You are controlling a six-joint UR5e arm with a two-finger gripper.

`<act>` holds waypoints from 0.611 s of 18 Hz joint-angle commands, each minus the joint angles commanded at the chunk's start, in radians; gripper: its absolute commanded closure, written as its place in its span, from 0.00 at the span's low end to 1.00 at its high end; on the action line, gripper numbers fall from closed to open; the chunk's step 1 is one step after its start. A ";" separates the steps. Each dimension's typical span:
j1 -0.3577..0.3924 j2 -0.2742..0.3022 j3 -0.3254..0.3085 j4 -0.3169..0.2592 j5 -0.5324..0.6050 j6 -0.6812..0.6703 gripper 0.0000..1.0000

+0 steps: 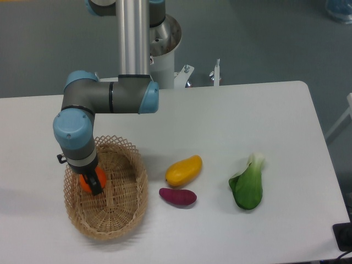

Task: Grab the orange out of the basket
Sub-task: 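Lower the gripper onto the orange and close around it, then lift the orange out of the basket and carry it beside the bok choy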

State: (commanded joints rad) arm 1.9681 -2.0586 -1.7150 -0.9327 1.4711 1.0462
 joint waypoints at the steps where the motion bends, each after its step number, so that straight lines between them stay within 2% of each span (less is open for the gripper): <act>1: 0.000 0.000 0.000 0.000 0.000 0.000 0.13; 2: 0.000 -0.002 0.000 0.000 0.002 0.000 0.18; 4: 0.000 0.000 0.000 0.000 0.005 0.000 0.23; 6: 0.002 0.002 0.005 -0.003 0.008 -0.005 0.35; 9: 0.003 0.017 0.011 -0.006 0.009 -0.011 0.42; 11: 0.037 0.047 0.023 -0.008 0.009 -0.003 0.42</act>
State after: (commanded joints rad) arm 2.0047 -2.0112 -1.6921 -0.9403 1.4803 1.0431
